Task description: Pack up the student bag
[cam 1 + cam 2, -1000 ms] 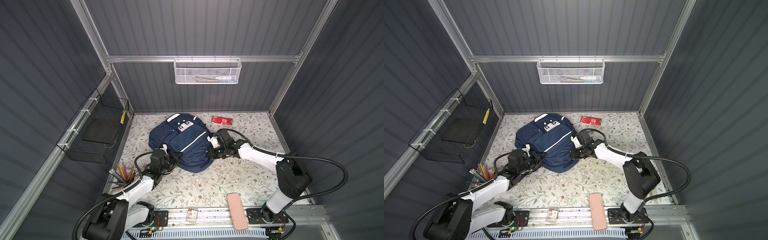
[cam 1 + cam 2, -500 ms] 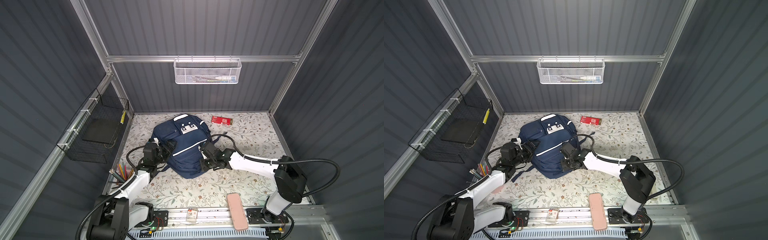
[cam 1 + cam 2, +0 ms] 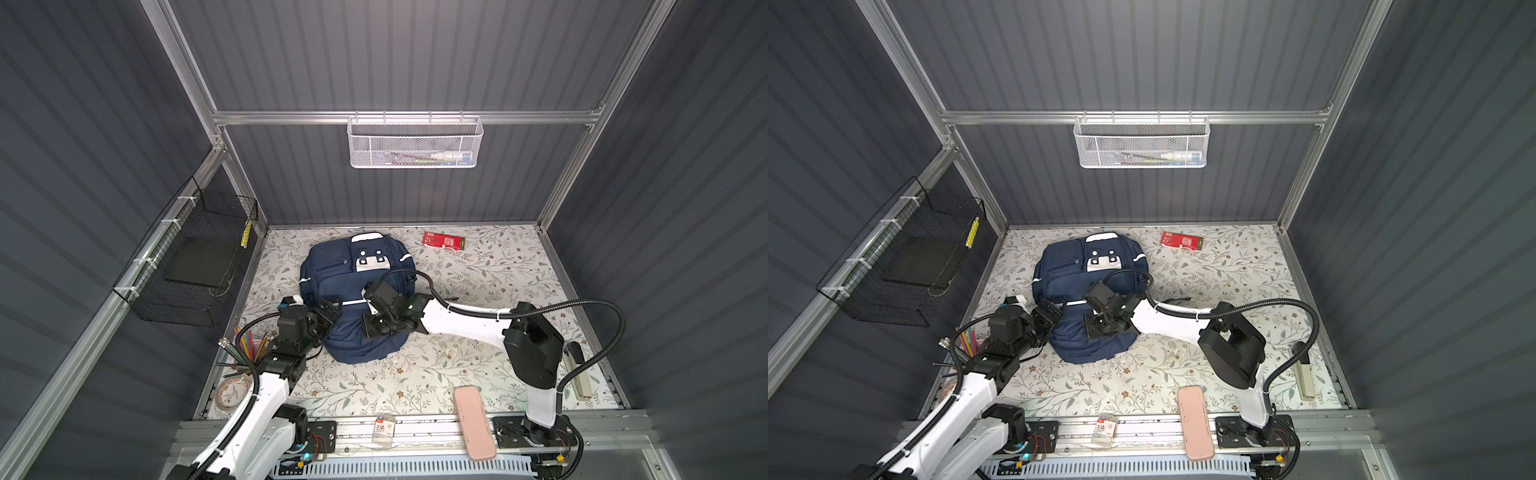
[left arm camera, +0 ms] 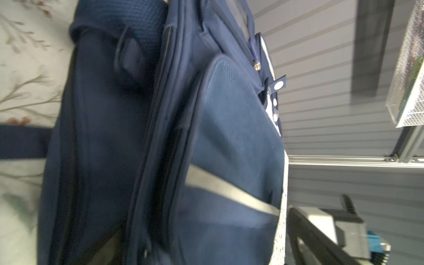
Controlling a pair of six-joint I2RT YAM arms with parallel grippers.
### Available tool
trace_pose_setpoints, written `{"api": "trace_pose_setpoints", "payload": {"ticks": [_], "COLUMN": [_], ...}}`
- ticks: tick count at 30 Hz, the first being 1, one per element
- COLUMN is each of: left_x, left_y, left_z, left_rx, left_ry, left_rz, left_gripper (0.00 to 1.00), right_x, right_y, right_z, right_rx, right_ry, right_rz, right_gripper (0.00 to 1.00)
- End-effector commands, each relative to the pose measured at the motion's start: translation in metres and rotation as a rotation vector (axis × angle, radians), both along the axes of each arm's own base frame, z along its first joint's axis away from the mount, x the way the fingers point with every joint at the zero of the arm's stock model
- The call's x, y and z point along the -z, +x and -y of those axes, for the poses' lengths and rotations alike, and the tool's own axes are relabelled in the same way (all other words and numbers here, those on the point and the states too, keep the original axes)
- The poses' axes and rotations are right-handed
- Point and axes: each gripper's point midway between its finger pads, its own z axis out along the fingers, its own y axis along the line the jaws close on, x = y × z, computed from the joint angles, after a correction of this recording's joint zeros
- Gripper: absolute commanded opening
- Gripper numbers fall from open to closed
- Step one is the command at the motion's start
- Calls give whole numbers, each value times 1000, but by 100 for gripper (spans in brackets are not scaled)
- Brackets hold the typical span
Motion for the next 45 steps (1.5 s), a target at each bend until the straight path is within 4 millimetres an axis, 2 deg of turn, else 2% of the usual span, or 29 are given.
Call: {"api": "trace_pose_setpoints", "payload": {"ticks": [1, 4, 6, 9, 11, 12, 13, 15, 19, 24, 30, 36, 39, 42, 45], "left_x": [8, 15, 25, 31, 28, 25, 19, 13, 4, 5, 7, -2, -8, -8, -3], "left_y": [-19, -21, -19, -10, -3, -1, 3, 5, 8, 10, 9, 9, 9, 11, 16], "left_z": [18, 34, 37, 45, 48, 50, 52, 51, 43, 36, 20, 15, 8, 1, -3], "left_rx": [41, 64, 72, 103, 128, 144, 163, 182, 176, 152, 105, 95, 77, 64, 55], "left_ry": [-62, -110, -109, -120, -84, -61, -39, 12, 88, 68, 42, 32, 39, 49, 52], "left_rz": [-80, -76, -96, -80, -62, -61, -45, -41, -25, -34, -47, -36, -27, -29, -36], "left_gripper": [100, 99, 90, 61, 30, 12, 0, 0, 0, 0, 0, 0, 0, 0, 0], "right_x": [-27, -22, -23, -25, -24, -25, -26, -20, 0, 16, 29, 44, 45, 39, 29], "right_y": [14, 13, 13, 8, 2, -6, -16, -21, -11, 7, 32, 69, 84, 83, 64], "right_z": [-23, -23, -23, -21, -15, -15, -14, 5, 67, 125, 171, 201, 206, 200, 175], "right_rx": [7, 12, 6, -19, -44, -96, -155, -154, -84, 0, 41, 117, 137, 120, 48], "right_ry": [129, 127, 128, 123, 110, 134, 168, 142, -31, -89, -162, -233, -236, -251, -253], "right_rz": [52, 44, 48, 50, 37, -3, -58, -59, -4, -26, -32, -38, -25, -13, 14], "right_gripper": [0, 0, 0, 0, 0, 0, 0, 0, 0, 0, 0, 0, 0, 0, 0]}}
